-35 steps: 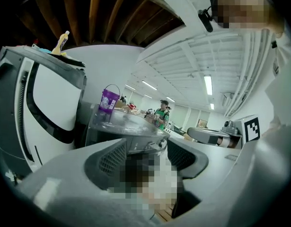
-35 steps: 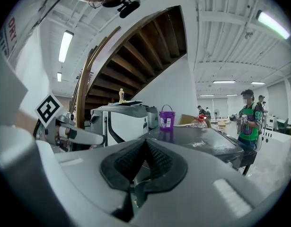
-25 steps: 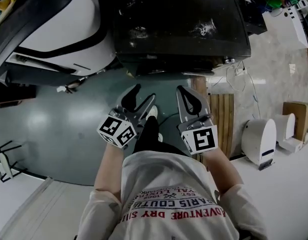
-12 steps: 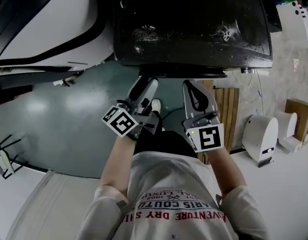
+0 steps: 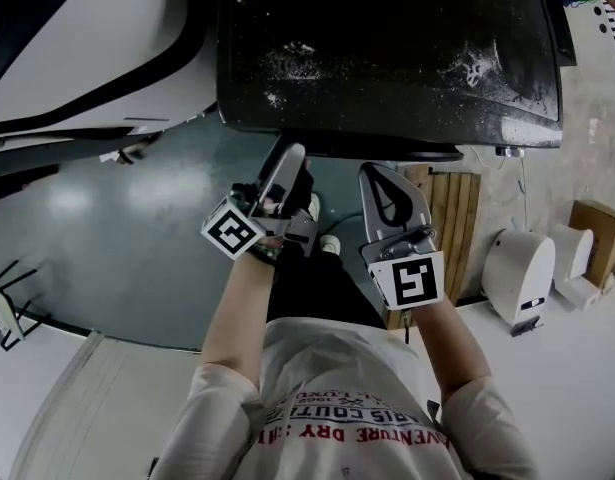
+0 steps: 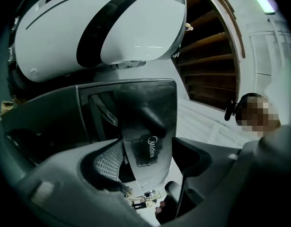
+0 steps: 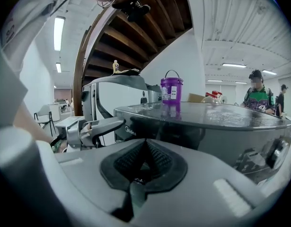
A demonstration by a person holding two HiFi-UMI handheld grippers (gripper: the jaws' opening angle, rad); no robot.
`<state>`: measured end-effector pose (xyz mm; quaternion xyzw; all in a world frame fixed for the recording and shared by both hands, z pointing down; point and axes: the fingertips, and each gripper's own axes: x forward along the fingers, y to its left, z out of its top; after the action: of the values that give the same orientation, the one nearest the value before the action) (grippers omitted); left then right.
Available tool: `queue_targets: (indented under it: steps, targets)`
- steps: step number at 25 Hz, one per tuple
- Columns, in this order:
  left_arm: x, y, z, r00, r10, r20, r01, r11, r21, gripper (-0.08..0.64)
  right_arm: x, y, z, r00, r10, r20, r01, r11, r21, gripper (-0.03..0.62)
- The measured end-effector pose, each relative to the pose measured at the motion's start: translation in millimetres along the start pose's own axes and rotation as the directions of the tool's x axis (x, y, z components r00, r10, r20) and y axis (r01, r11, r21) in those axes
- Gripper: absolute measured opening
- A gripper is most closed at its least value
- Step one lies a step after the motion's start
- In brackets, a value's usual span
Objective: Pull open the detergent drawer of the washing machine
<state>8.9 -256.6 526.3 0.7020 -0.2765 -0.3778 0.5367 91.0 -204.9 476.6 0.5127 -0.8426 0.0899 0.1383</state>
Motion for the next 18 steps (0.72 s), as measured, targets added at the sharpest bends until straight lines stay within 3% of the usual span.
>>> queue_targets:
  steps: [4,8,11,18]
  targets:
    - [6.2,3.7,3.8,0.998,-0.047,0.029,0.047,0.999,0.0,0.334,3.3,-0.6,-12.7,1.0,0.014,0.002,-0.014,1.0,-0.013,0.0]
    - [16.0,-0.4,1.7,0.995,-0.104,0.005,0.104,0.994,0.042,0.349,4.4,-4.3,-24.7,1.0,0.026,0.005,-0.026,0.999,-0.029,0.0]
    - [16.4,-2.7,2.9,0.989,-0.144,0.031,0.143,0.99,0.015,0.336,8.7,-7.6,-30.6,0.999,0.033,0.01,-0.032,0.999,-0.023,0.0]
    - [16.8,-2.5,3.6,0.989,-0.143,0.048,0.143,0.99,0.014,0.334,12.2,-19.3,-42.9,1.0,0.015,0.014,-0.015,1.0,0.008,0.0]
